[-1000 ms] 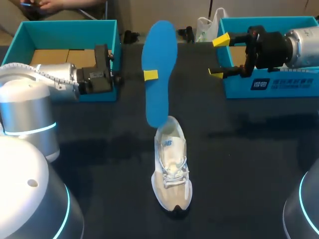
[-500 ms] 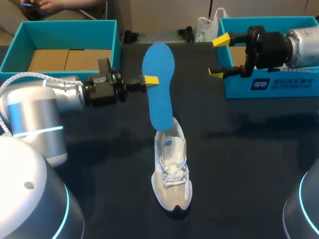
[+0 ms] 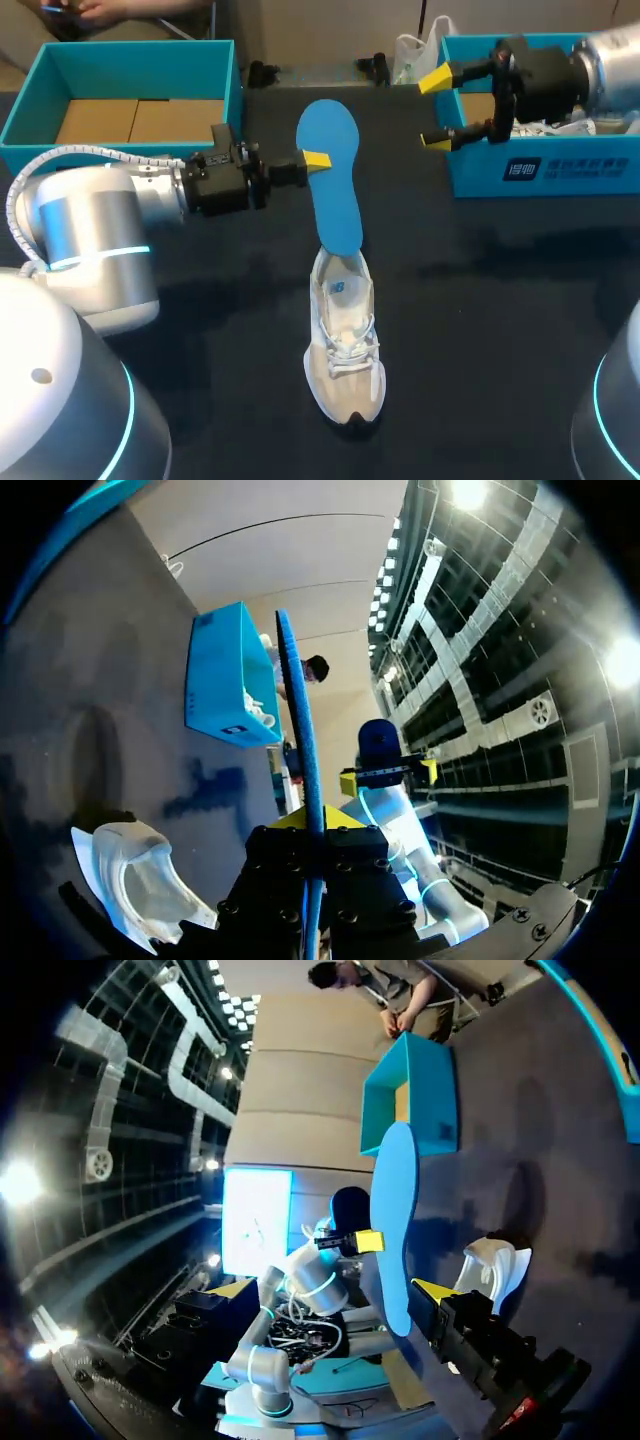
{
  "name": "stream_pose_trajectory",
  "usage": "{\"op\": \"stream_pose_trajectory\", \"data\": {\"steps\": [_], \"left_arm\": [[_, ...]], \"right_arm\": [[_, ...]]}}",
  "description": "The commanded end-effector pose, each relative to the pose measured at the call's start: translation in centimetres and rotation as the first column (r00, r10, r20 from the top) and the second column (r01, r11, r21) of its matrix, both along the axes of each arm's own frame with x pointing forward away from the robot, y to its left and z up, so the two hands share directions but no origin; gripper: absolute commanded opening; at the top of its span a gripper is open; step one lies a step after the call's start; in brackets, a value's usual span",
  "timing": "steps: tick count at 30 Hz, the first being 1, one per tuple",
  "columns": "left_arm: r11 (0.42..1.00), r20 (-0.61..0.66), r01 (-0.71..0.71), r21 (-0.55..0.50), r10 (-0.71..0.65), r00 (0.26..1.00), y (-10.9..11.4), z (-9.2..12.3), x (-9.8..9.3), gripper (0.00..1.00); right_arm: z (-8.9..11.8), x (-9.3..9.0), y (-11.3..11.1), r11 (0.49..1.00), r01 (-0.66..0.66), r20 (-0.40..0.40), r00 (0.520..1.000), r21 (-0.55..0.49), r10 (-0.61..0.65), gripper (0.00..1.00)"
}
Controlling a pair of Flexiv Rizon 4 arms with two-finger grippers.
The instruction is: Take the shoe out of the shoebox, open the shoe tongue, remove and reinsert the insole, then place the shoe into the shoebox
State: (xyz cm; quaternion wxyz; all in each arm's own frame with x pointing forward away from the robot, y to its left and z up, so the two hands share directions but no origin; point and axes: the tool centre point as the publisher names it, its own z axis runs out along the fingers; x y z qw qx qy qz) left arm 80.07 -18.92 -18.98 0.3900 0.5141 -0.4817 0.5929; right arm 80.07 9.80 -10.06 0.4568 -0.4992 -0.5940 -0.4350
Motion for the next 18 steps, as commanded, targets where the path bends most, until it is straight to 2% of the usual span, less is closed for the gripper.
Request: {"op": "stream_pose_trajectory", "data": {"steps": [1, 4, 9, 15, 18], "left_arm": [[1.000, -0.028, -0.018, -0.008, 0.018, 0.999, -0.7, -0.5, 0.7, 0.00], [1.000, -0.065, -0.020, -0.018, 0.019, 0.998, -0.8, -0.7, 0.9, 0.00], [0.999, -0.086, -0.022, -0.026, 0.020, 0.996, -0.9, -0.7, 1.1, 0.00], [0.999, -0.086, -0.022, -0.026, 0.020, 0.996, -0.9, -0.7, 1.1, 0.00], [0.999, -0.086, -0.022, -0.026, 0.020, 0.996, -0.9, -0.7, 1.1, 0.00]], "right_arm": [[2.5, 0.2, 0.1, 0.978, -0.004, 0.024, 1.000, -0.210, 0.009, 1.00], [3.3, 0.1, 0.4, 0.949, -0.010, 0.040, 0.999, -0.315, 0.024, 1.00], [4.3, 0.2, 1.1, 0.871, -0.019, 0.011, 1.000, -0.491, 0.028, 1.00], [6.4, 0.1, 2.7, 0.732, 0.020, 0.024, 1.000, -0.681, -0.005, 1.00], [7.5, 0.2, 3.8, 0.633, 0.024, 0.014, 1.000, -0.774, -0.021, 1.00]]}}
